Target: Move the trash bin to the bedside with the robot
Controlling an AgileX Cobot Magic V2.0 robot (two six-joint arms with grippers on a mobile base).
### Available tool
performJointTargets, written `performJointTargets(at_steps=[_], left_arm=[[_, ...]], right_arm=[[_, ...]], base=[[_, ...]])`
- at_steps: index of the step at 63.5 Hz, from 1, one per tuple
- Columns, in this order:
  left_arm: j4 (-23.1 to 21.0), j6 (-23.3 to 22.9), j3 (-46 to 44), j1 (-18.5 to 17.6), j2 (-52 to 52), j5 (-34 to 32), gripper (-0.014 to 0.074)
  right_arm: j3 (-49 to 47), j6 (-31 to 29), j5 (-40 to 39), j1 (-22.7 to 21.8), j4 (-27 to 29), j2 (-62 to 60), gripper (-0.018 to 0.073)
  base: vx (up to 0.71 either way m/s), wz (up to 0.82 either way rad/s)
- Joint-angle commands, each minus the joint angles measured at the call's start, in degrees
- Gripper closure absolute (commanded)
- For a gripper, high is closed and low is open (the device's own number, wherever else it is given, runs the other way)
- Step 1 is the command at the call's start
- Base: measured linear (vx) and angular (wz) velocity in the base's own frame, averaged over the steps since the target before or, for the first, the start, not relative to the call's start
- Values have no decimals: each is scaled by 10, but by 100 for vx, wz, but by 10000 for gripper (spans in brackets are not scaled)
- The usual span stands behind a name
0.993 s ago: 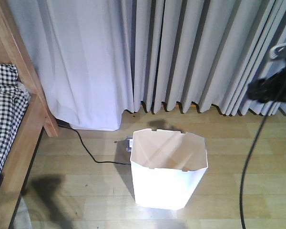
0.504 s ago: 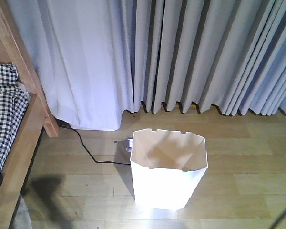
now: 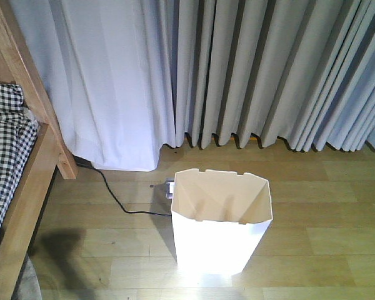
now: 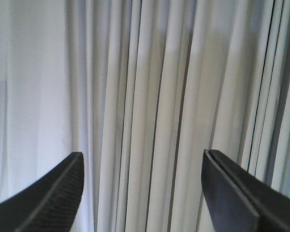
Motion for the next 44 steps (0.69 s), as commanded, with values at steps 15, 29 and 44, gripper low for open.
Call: performJointTargets(at_steps=[15,29,44], left_arm=[[-1,-2,2,-2,-8,-38,603],[-1,-2,2,-2,-8,-38,603],[-1,-2,2,-2,-8,-38,603]], right_arm=[[-15,1,-30,-1,9,10,574],[-15,1,-30,-1,9,10,568],[-15,-2,-37,-1,7,10,568]], base=[[0,0],[0,0],[0,0]])
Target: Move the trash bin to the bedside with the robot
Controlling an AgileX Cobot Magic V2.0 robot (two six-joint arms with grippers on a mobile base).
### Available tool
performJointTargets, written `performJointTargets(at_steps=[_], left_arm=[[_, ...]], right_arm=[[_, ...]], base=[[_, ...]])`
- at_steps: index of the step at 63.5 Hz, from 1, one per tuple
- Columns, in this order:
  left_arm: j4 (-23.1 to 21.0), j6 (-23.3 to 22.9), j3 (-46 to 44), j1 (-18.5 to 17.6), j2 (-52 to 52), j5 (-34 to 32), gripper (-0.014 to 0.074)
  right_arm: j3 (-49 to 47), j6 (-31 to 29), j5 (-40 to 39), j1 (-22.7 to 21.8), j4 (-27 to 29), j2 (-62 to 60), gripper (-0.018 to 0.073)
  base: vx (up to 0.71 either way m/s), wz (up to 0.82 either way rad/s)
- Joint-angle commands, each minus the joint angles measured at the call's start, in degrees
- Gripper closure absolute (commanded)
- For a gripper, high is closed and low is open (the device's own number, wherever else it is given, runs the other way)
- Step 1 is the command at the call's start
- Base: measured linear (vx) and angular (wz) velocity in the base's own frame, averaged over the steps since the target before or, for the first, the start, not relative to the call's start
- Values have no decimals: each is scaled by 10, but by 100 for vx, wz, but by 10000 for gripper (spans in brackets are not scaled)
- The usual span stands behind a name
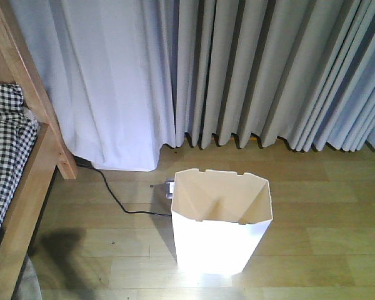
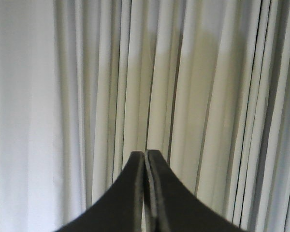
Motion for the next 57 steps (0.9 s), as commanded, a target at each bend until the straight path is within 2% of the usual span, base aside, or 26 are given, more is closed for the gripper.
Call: performJointTargets(at_steps=[1,7,9,11,15,17,19,23,25,30,39,45,51,57], left_arm=[[-1,-2,2,-2,-8,-38,603],[-1,-2,2,-2,-8,-38,603],[-1,-2,2,-2,-8,-38,603],[-1,-2,2,-2,-8,-38,603],[-1,-2,2,-2,-8,-38,603],[-1,-2,2,-2,-8,-38,603],[-1,-2,2,-2,-8,-38,603],[-1,-2,2,-2,-8,-38,603],[-1,-2,2,-2,-8,-38,603],[-1,-2,2,-2,-8,-38,603],[-1,-2,2,-2,-8,-38,603],[-1,-2,2,-2,-8,-38,603],[-1,-2,2,-2,-8,-38,603],[-1,-2,2,-2,-8,-38,603]], right_arm=[[-15,-4,-20,-1,8,10,568],[-14,11,-17,-3,-10,12,568],[-14,37,-14,-5,-46,12,568],[-14,81,-5,-9,-112,12,568],[-14,216,6,-9,-257,12,568],[-14,301,10,-9,-336,12,568],[-14,411,10,-9,-415,12,568],[-14,580,2,-9,-558,12,568],[-14,649,-6,-9,-615,12,568],[-14,765,-23,-9,-718,12,568],[22,839,-88,-2,-832,12,568],[65,853,-133,35,-879,11,568],[94,853,-144,76,-881,-9,568],[125,853,-155,91,-871,-40,568]], base=[[0,0],[0,0],[0,0],[0,0],[0,0],[0,0],[0,0],[0,0],[0,0],[0,0],[0,0],[0,0],[0,0],[0,0]])
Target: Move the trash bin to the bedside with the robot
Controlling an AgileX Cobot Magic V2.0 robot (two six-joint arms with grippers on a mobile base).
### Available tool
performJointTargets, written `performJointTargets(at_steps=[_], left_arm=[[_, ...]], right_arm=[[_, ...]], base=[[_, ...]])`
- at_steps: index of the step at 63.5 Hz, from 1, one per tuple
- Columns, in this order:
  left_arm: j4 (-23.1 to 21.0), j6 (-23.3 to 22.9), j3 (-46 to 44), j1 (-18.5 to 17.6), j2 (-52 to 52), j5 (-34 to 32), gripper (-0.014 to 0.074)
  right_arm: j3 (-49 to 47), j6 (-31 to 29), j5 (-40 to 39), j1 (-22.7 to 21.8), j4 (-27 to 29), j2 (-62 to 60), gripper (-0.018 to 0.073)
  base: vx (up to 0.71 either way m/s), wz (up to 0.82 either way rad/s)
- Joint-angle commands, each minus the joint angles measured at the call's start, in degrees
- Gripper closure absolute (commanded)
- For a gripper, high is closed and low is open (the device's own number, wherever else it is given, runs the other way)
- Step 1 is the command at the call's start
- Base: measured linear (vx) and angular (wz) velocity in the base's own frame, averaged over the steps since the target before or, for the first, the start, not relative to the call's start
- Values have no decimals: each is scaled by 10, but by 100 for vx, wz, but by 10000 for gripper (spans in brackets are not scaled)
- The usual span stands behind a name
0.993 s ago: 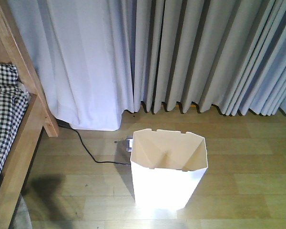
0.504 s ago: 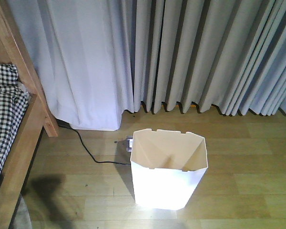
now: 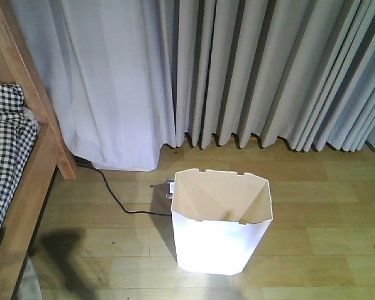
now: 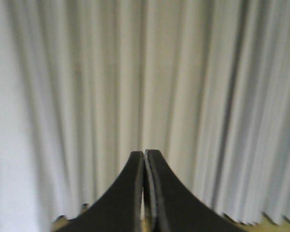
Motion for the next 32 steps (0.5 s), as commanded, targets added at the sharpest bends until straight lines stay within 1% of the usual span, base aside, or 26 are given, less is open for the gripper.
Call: performJointTargets(at_steps=[1,4,7,15,20,27,32], left_arm=[[-1,-2,2,-2,-8,-38,603],[-1,-2,2,-2,-8,-38,603],[-1,-2,2,-2,-8,-38,603],[-1,-2,2,-2,-8,-38,603],[-1,-2,2,-2,-8,-38,603],[-1,-2,2,-2,-8,-38,603],[-1,-2,2,-2,-8,-38,603]], right_arm=[[12,4,-65,7,2,-21,568],[31,4,-84,7,9,-37,568],[30,4,-62,7,20,-59,568],[30,-9,-53,7,23,-71,568],[30,-20,-52,7,40,-71,568],[30,-51,-52,7,85,-71,568],[30,-54,-52,7,86,-71,568]], base=[[0,0],[0,0],[0,0],[0,0],[0,0],[0,0],[0,0]])
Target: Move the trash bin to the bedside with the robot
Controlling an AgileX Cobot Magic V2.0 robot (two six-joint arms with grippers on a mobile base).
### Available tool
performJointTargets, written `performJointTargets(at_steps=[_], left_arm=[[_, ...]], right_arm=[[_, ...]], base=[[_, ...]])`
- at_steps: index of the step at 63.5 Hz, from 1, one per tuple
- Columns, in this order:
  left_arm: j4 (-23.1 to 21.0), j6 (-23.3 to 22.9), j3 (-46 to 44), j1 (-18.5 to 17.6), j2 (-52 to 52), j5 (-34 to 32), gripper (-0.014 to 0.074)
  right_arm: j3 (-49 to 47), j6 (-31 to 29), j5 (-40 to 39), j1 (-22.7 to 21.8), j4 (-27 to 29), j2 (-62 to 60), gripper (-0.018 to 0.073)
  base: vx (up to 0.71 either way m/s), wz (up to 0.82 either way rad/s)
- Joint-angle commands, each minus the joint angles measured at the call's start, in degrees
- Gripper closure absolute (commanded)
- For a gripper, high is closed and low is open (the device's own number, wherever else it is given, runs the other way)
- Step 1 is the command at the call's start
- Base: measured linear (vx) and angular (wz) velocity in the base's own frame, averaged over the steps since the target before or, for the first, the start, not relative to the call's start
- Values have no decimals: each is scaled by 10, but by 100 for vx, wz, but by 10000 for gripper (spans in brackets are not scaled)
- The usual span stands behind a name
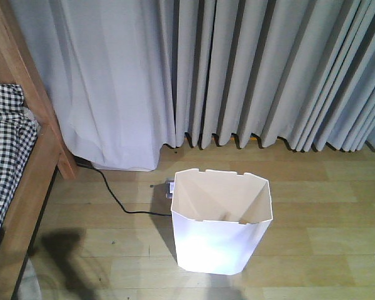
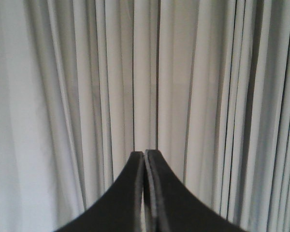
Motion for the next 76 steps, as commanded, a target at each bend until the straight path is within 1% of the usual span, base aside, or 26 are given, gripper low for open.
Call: performJointTargets(at_steps=[1,6,76], left_arm=[[-1,-2,2,-2,-8,-38,603],[-1,-2,2,-2,-8,-38,603],[-1,-2,2,-2,-8,-38,603]], right_arm=[[4,-14,-40,0,5,-7,568],[4,-14,-40,0,-1,-7,568],[4,-13,-40,0,0,-6,568]], base=[[0,0],[0,0],[0,0]])
